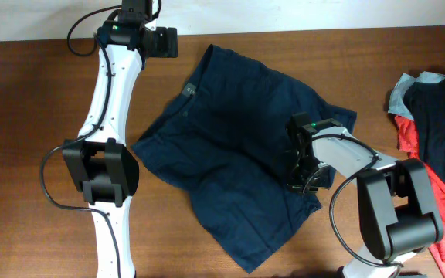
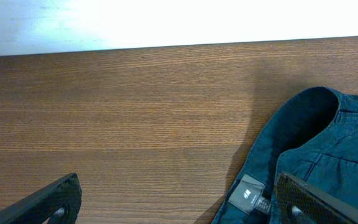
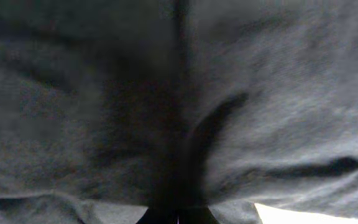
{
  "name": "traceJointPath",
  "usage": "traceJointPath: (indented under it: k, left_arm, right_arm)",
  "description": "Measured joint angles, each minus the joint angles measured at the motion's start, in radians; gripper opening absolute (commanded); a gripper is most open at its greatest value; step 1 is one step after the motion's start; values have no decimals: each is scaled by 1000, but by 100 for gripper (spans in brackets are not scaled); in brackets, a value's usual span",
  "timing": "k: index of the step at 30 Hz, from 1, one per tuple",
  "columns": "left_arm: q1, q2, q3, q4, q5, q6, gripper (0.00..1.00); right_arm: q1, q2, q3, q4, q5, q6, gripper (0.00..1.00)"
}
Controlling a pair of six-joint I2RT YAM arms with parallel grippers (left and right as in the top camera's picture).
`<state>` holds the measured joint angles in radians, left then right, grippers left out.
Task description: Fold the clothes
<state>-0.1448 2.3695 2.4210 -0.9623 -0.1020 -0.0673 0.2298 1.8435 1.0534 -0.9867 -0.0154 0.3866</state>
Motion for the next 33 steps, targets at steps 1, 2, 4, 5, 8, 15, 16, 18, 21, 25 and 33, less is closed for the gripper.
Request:
traceJointPath:
  k: [1, 2, 4, 5, 8, 15, 16, 18, 21, 25, 33]
  left_arm:
    - [0, 0, 0, 0, 0, 0, 99]
    - [0, 0, 0, 0, 0, 0, 99]
    - [0, 0, 0, 0, 0, 0, 99]
    - [0, 0, 0, 0, 0, 0, 99]
    - [0, 0, 0, 0, 0, 0, 99]
    - [0, 0, 0, 0, 0, 0, 99]
    - [0, 0, 0, 0, 0, 0, 99]
    - [0, 0, 0, 0, 0, 0, 99]
    - [0, 0, 0, 0, 0, 0, 99]
    - [0, 0, 0, 0, 0, 0, 99]
    - [0, 0, 0, 0, 0, 0, 99]
  right_arm:
    - [-8, -1, 0, 5, 1, 0, 8]
    - [-17, -2, 0, 8, 1, 2, 8]
    - [-41, -4, 0, 20, 5, 1, 9]
    - [-56, -5, 0, 27, 8, 2, 8]
    - [-116, -10, 0, 60, 18, 2, 8]
    - [-259, -17, 3, 214, 68, 1, 4]
    - [-272, -17, 3, 241, 76, -2, 4]
    - [-290, -16, 3, 293, 87, -12, 4]
    - [-303, -12, 8, 330, 94, -34, 4]
    - [-303, 14, 74, 181, 89, -51, 4]
    - [-303, 31, 391, -294, 52, -66, 4]
